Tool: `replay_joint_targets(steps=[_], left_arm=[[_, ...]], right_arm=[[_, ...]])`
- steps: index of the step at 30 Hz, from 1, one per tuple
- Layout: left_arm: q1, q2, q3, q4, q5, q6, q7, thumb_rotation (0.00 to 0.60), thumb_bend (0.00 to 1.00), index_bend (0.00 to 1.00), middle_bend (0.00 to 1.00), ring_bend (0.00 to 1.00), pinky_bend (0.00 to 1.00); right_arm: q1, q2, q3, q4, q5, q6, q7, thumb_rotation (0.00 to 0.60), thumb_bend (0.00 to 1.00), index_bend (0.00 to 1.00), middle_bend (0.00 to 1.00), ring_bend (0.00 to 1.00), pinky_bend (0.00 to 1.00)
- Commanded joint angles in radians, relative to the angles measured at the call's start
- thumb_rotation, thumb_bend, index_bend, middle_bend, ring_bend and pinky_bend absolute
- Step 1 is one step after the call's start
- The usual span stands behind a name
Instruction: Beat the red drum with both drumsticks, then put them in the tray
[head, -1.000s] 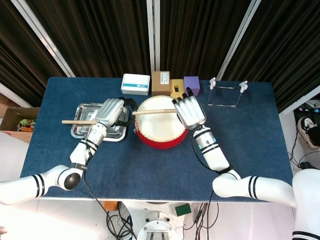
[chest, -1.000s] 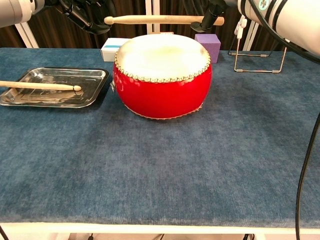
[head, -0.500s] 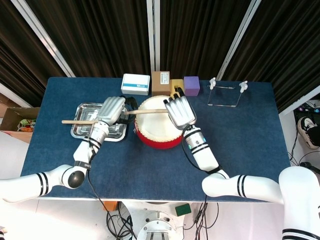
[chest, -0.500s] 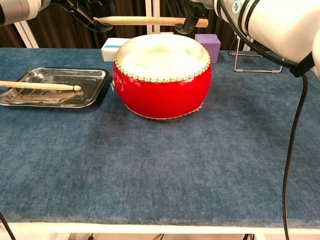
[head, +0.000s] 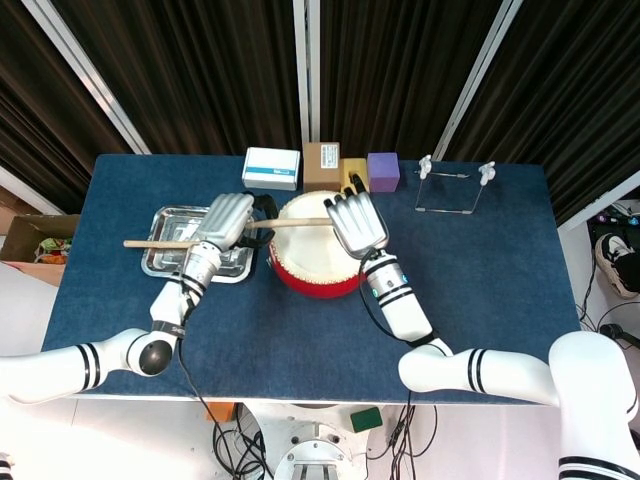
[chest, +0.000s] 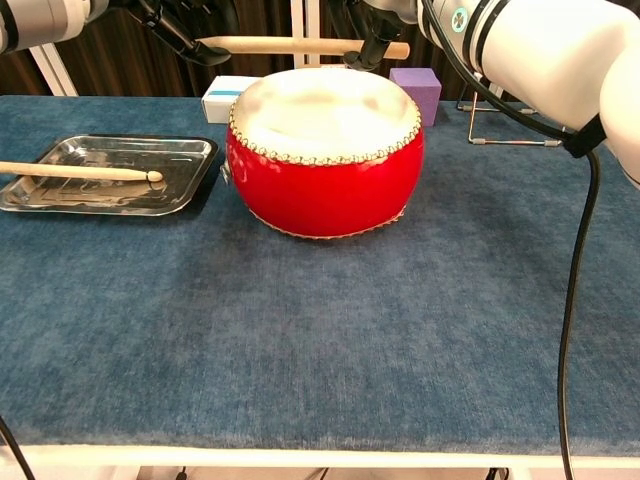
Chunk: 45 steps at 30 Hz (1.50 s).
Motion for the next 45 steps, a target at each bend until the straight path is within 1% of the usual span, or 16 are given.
replay_joint_targets(steps=[1, 7, 13, 19, 21, 22, 23, 25, 26, 28, 30, 33, 35, 38, 42, 45], left_arm=[[-0.002, -0.002, -0.001, 0.003, -0.005, -0.002, -0.002, 0.6, 0.31, 0.48, 0.47, 0.39, 0.47], [-0.004, -0.013, -0.003, 0.016, -0.006, 0.007, -0.009, 0.6, 0.32, 0.51, 0.51, 0.42, 0.48], [0.0, -0.022, -0.004, 0.027, 0.009, 0.017, -0.027, 0.6, 0.38, 0.56, 0.56, 0.45, 0.48], [0.005, -0.02, -0.002, 0.033, 0.015, 0.003, -0.052, 0.6, 0.41, 0.56, 0.57, 0.45, 0.48], [0.009, -0.022, -0.005, 0.035, 0.02, 0.0, -0.071, 0.6, 0.42, 0.57, 0.57, 0.45, 0.48], [0.01, -0.023, -0.005, 0.037, 0.022, -0.003, -0.08, 0.6, 0.42, 0.57, 0.58, 0.46, 0.48], [0.012, -0.023, -0.006, 0.038, 0.025, -0.006, -0.087, 0.6, 0.42, 0.57, 0.58, 0.46, 0.48], [0.014, -0.024, -0.006, 0.043, 0.031, -0.012, -0.104, 0.6, 0.42, 0.57, 0.58, 0.46, 0.48], [0.016, -0.024, -0.006, 0.045, 0.033, -0.014, -0.11, 0.6, 0.42, 0.57, 0.58, 0.46, 0.48], [0.019, -0.025, -0.007, 0.049, 0.04, -0.021, -0.129, 0.6, 0.42, 0.57, 0.58, 0.46, 0.48], [0.022, -0.026, -0.01, 0.051, 0.045, -0.027, -0.151, 0.6, 0.43, 0.58, 0.59, 0.46, 0.48], [0.029, -0.029, -0.013, 0.058, 0.061, -0.034, -0.188, 0.6, 0.43, 0.58, 0.59, 0.46, 0.48], [0.034, -0.031, -0.013, 0.064, 0.075, -0.036, -0.211, 0.6, 0.43, 0.59, 0.59, 0.46, 0.48], [0.044, -0.032, -0.012, 0.07, 0.092, -0.043, -0.247, 0.6, 0.43, 0.59, 0.59, 0.46, 0.48], [0.062, -0.032, -0.013, 0.074, 0.116, -0.043, -0.301, 0.6, 0.44, 0.59, 0.6, 0.46, 0.48], [0.088, -0.027, -0.018, 0.068, 0.141, -0.035, -0.369, 0.6, 0.44, 0.59, 0.6, 0.46, 0.48]], right_arm=[[0.001, -0.001, 0.0, 0.001, 0.0, 0.001, 0.004, 0.6, 0.68, 0.74, 0.64, 0.41, 0.21], [0.002, -0.002, -0.001, 0.001, 0.0, 0.002, 0.008, 0.6, 0.68, 0.74, 0.64, 0.41, 0.21], [0.002, -0.005, -0.004, 0.007, 0.001, -0.001, 0.015, 0.6, 0.68, 0.74, 0.64, 0.41, 0.21], [0.002, -0.005, -0.003, 0.01, -0.001, -0.002, 0.025, 0.6, 0.68, 0.73, 0.64, 0.41, 0.2], [0.001, -0.004, -0.003, 0.008, 0.0, -0.002, 0.03, 0.6, 0.66, 0.72, 0.63, 0.41, 0.2], [0.0, -0.004, -0.002, 0.007, 0.0, -0.001, 0.031, 0.6, 0.64, 0.7, 0.63, 0.41, 0.2], [0.0, -0.004, -0.002, 0.006, -0.001, 0.001, 0.033, 0.6, 0.6, 0.68, 0.62, 0.41, 0.19], [-0.003, -0.003, 0.0, 0.004, -0.007, 0.003, 0.047, 0.6, 0.5, 0.64, 0.61, 0.41, 0.19], [-0.005, -0.003, 0.001, 0.004, -0.009, 0.005, 0.052, 0.6, 0.42, 0.61, 0.6, 0.41, 0.19], [-0.009, -0.002, 0.004, 0.0, -0.012, 0.007, 0.065, 0.6, 0.28, 0.55, 0.56, 0.4, 0.19], [-0.012, 0.001, 0.006, -0.003, -0.015, 0.007, 0.076, 0.6, 0.16, 0.45, 0.51, 0.37, 0.18], [-0.017, 0.004, 0.011, -0.008, -0.025, 0.012, 0.095, 0.6, 0.05, 0.35, 0.46, 0.34, 0.16], [-0.02, 0.006, 0.014, -0.011, -0.032, 0.015, 0.108, 0.6, 0.01, 0.31, 0.43, 0.32, 0.15], [-0.025, 0.011, 0.015, -0.017, -0.048, 0.022, 0.122, 0.6, 0.0, 0.27, 0.39, 0.29, 0.15], [-0.035, 0.029, 0.017, -0.034, -0.061, 0.03, 0.133, 0.6, 0.0, 0.27, 0.37, 0.29, 0.14], [-0.049, 0.059, 0.015, -0.062, -0.073, 0.042, 0.136, 0.6, 0.0, 0.26, 0.38, 0.29, 0.14]])
